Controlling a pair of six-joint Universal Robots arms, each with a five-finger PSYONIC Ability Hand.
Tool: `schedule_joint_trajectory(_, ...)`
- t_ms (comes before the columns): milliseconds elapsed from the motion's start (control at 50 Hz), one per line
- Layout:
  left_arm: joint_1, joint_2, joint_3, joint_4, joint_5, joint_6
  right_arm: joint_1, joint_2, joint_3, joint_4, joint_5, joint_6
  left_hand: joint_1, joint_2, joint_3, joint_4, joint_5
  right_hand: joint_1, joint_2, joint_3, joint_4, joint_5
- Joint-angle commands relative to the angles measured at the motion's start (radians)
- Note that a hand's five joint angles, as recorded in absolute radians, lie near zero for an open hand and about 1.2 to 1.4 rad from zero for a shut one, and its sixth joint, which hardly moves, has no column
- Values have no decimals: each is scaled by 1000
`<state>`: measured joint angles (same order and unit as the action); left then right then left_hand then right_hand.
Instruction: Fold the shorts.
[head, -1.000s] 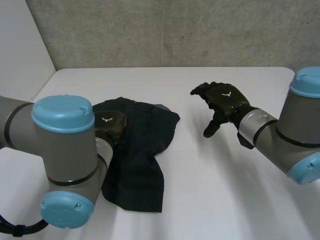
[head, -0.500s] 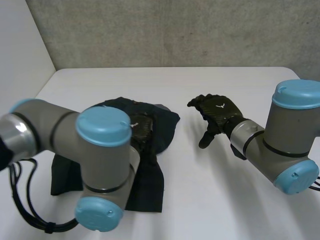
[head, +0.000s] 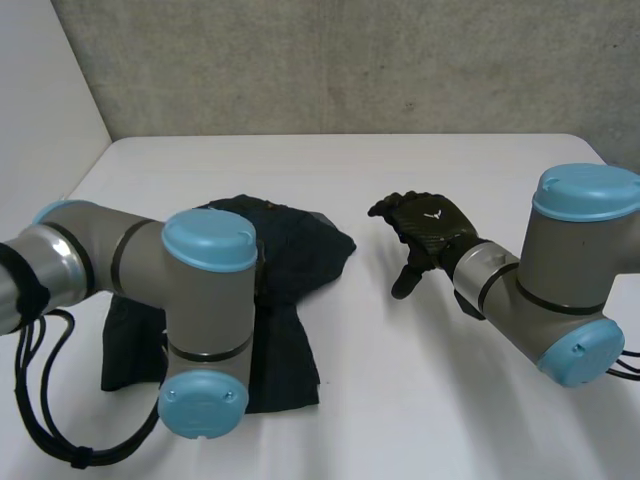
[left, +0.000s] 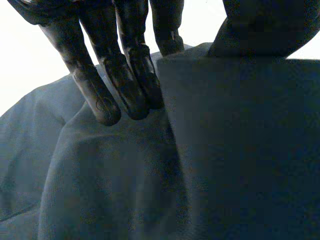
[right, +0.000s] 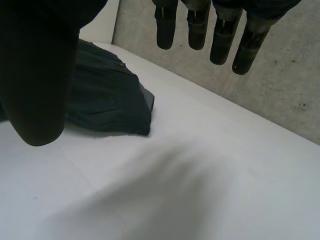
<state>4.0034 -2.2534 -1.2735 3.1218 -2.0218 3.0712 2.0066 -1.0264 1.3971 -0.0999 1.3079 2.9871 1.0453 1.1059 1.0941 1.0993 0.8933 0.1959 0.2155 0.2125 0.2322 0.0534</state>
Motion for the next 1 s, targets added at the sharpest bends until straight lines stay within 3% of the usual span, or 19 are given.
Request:
schedule_joint_trajectory(20, -6, 115, -46, -55, 6, 0, 43, 29, -47, -6, 1, 9, 351, 290, 302, 297, 328, -21, -41, -38, -58, -53)
schedule_joint_trajectory(220, -6, 256, -95, -62, 9, 58, 213, 158, -154, -96, 20, 23, 351, 290, 302, 297, 328, -21, -41, -38, -58, -53)
schedule_joint_trajectory(340, -7, 324, -121, -63, 11, 60, 276, 321, -321, -104, 181, 18, 351, 290, 302, 297, 328, -21, -41, -38, -58, -53)
schedule_joint_trajectory(360, -7, 333, -125, -63, 12, 61, 282, 357, -370, -103, 230, 18, 351, 290, 302, 297, 328, 84, 64, 67, 47, 52)
schedule_joint_trajectory(400, -9, 357, -133, -63, 20, 63, 284, 380, -415, -103, 270, 18, 351, 290, 302, 297, 328, 518, 498, 501, 482, 486)
schedule_joint_trajectory(440, -9, 365, -141, -63, 29, 64, 282, 379, -450, -107, 312, 18, 351, 290, 302, 297, 328, 1196, 1177, 1180, 1160, 1164)
schedule_joint_trajectory(500, 2, 368, -149, -62, 52, 81, 277, 338, -452, -115, 318, 10, 351, 290, 302, 297, 328, 1200, 1181, 1184, 1164, 1168)
schedule_joint_trajectory(600, 40, 367, -132, -65, 116, 119, 268, 142, -396, -110, 233, -34, 351, 290, 302, 297, 328, 1200, 1181, 1184, 1164, 1168)
schedule_joint_trajectory(720, 62, 374, -63, -65, 268, 205, 179, -73, -293, -49, 154, -207, 351, 290, 302, 297, 328, 1200, 1181, 1184, 1164, 1168)
schedule_joint_trajectory(740, 63, 382, -43, -66, 303, 204, 161, -152, -274, -5, 146, -265, 351, 290, 302, 297, 328, 1200, 1181, 1184, 1164, 1168)
schedule_joint_trajectory(840, 71, 434, -4, -95, 383, 202, 147, -285, -263, 177, 149, -400, 351, 290, 302, 297, 328, 1200, 1181, 1184, 1164, 1168)
schedule_joint_trajectory(1000, 82, 423, 8, -149, 469, 204, 161, -328, -251, 466, 183, -464, 351, 290, 302, 297, 328, 1200, 1181, 1184, 1164, 1168)
